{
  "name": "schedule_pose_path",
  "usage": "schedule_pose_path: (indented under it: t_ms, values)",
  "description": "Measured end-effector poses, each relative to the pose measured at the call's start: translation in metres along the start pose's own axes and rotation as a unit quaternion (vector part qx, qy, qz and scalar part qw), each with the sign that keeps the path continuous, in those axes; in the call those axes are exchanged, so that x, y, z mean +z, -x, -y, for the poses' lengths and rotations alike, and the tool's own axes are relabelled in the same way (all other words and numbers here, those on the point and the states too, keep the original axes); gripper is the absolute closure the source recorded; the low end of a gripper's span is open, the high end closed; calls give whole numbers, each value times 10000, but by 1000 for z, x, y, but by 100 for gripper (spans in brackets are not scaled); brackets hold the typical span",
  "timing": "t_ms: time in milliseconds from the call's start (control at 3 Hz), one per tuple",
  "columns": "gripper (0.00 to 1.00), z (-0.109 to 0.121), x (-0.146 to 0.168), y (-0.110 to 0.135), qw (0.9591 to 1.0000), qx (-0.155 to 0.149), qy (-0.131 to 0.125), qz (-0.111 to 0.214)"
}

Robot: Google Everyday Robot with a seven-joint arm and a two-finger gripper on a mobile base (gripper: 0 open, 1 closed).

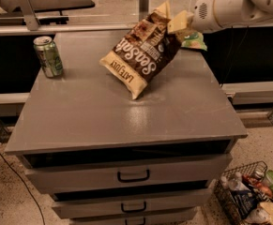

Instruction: Move brown chip bag near green can

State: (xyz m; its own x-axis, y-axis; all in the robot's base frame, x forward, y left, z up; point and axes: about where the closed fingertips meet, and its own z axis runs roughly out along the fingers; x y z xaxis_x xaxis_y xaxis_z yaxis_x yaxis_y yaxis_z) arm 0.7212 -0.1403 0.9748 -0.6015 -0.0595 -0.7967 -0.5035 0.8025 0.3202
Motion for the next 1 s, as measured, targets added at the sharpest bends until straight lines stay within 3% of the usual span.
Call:
schedule_pose_path:
  t_ms: [333, 1000]
  values:
    - [100, -20, 44, 15, 9992, 324, 197, 95]
    - [100, -42, 87, 26, 9966, 765, 279, 135]
